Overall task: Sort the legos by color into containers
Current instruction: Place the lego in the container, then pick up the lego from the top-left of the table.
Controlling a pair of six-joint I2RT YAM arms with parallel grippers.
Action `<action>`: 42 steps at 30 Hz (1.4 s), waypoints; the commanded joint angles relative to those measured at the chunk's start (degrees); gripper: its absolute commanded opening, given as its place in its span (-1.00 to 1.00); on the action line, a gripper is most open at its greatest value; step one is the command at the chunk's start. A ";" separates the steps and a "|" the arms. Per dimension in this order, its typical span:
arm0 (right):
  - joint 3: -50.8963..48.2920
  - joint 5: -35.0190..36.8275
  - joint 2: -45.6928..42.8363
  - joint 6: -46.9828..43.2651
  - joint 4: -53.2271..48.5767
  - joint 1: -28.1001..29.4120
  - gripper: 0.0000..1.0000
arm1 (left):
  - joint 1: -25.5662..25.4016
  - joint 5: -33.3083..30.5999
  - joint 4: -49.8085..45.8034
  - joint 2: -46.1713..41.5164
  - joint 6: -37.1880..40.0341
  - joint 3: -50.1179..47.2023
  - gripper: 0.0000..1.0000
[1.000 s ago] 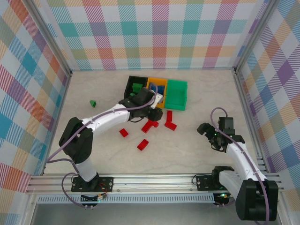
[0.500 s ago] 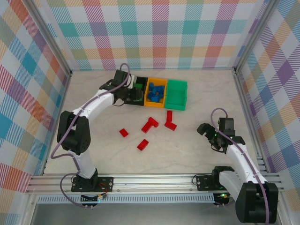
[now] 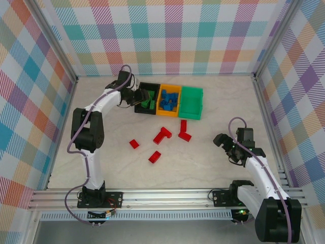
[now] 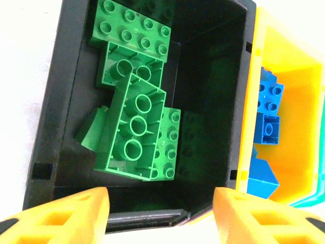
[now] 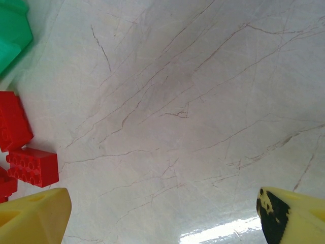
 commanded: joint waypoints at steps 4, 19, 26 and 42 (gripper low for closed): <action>-0.56 -1.08 0.29 -1.16 1.37 -0.48 0.88 | 1.53 -6.72 -2.39 -9.82 3.41 -5.61 0.55; -0.60 -1.52 0.16 -1.36 1.62 -0.45 0.88 | 19.05 -10.10 -7.74 -7.15 1.78 -5.93 0.71; -0.82 -1.55 -0.57 -1.36 1.51 -0.45 0.88 | 24.26 -4.95 -8.43 -3.81 -0.49 -5.53 0.71; -1.26 -1.61 -1.90 -1.47 1.46 -0.44 0.89 | 25.74 -9.57 -18.18 7.62 2.56 6.14 0.60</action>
